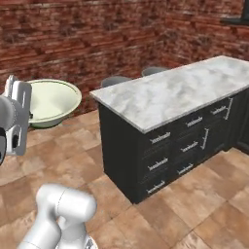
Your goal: Pick the mug and place it in the sink. Pick the bowl and place it in the open cabinet and then close the cabinet.
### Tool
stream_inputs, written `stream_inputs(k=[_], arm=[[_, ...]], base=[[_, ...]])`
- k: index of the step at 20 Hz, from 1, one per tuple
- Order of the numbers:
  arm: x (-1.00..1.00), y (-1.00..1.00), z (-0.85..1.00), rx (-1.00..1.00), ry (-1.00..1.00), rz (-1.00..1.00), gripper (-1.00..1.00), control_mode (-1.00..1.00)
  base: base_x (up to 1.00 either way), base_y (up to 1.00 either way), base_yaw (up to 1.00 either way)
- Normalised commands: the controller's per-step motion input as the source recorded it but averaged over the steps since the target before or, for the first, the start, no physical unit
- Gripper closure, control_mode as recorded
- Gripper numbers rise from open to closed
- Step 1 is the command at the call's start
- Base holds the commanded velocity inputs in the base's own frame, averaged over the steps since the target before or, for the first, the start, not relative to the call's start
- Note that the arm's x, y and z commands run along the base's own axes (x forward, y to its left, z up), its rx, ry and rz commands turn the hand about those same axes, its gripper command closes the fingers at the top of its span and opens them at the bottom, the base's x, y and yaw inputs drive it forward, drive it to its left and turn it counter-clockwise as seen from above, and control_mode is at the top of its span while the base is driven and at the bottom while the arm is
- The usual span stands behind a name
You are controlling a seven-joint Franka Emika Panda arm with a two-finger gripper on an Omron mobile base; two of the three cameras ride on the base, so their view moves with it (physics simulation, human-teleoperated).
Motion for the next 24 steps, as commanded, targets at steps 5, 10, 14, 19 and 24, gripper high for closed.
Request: stream_inputs(k=[5,10,14,19,24], arm=[[0.0,0.0,0.0,0.0,0.0,0.0,1.0,1.0],[0.0,0.0,0.0,0.0,0.0,0.0,1.0,1.0],[0.0,0.0,0.0,0.0,0.0,0.0,1.0,1.0],[0.0,0.0,0.0,0.0,0.0,0.0,1.0,1.0],[0.0,0.0,0.0,0.0,0.0,0.0,1.0,1.0]], base=[[0.0,0.0,0.67],[0.0,0.01,0.69],[0.0,0.08,0.7],[0.03,0.03,0.68],[0.23,-0.04,0.63]])
